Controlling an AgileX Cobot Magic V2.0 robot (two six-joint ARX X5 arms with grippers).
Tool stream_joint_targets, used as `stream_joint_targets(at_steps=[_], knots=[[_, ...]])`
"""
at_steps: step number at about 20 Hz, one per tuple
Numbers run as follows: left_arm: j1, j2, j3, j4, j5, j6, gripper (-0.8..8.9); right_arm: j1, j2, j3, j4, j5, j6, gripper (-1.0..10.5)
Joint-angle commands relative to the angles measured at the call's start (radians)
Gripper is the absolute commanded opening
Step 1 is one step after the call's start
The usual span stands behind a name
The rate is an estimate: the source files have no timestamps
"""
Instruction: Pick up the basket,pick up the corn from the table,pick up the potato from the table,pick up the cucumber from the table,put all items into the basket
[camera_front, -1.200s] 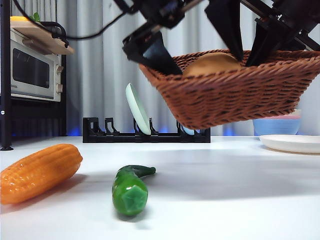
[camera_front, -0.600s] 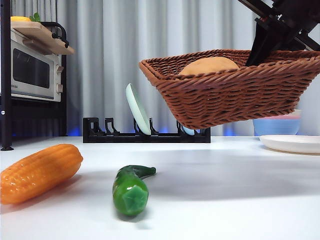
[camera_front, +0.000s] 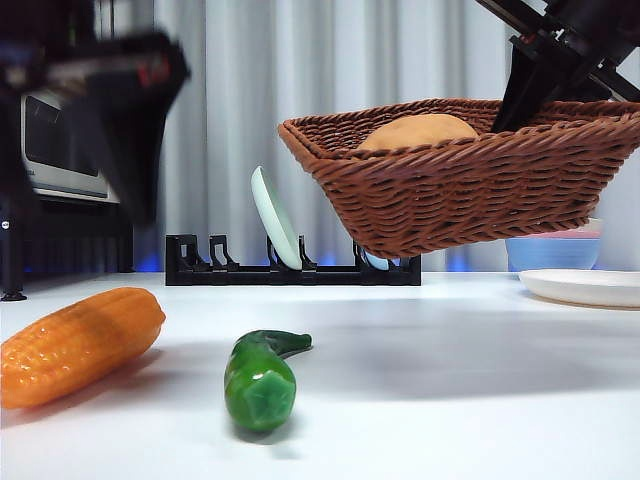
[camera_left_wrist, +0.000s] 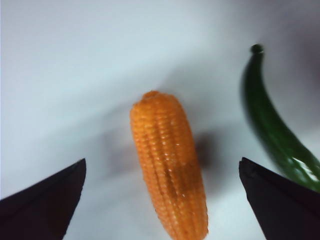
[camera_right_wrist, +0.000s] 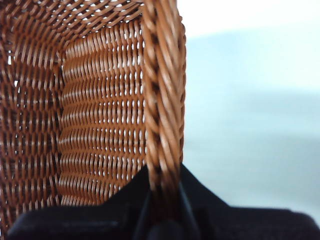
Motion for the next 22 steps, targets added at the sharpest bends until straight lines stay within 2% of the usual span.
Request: stream_joint_targets(at_steps=[1,4,8,9,10,12,13,16,19,22], knots=[[0.063,0.044,-0.032,0.052,0.092,0.023,5.61,0.001,-0.003,0.001,0.018,-0.009,0.013,-0.1],[0.101,0.134,-0.033,0.089,0.120,0.061,5.61,0.001,-0.003,0.001,0.018,-0.009,0.013,-0.1],[0.103,0.246,-0.033,0.148,0.125,0.065,5.60,0.001,-0.003,0.001,0.017,-0.009,0.013,-0.1],[0.103,0.270,-0.033,0.153,0.124,0.065,5.16,0.001,-0.003,0.001,0.017,-0.009,0.013,-0.1],[0.103,0.285,-0.033,0.154,0.122,0.068,4.15,0.001,-0.003,0.001,0.017,-0.009,0.013,-0.1],[0.102,0.292,-0.033,0.167,0.120,0.103,0.90,0.001,-0.003,0.001,0.016,-0.009,0.013,-0.1],[0.102,0.291,-0.033,0.180,0.122,0.121,-0.24,0.001,-0.003,0.001,0.016,-0.009,0.013,-0.1],[0.102,0.282,-0.031,0.173,0.134,0.160,-0.06,0.001,-0.003,0.001,0.016,-0.009,0.013,-0.1],[0.102,0.206,0.018,-0.010,0.289,0.239,-0.06,0.001,-0.003,0.001,0.017,-0.009,0.013,-0.1],[0.099,0.082,0.128,-0.259,0.596,0.360,-0.06,0.001,-0.003,0.001,0.018,-0.009,0.013,-0.1]])
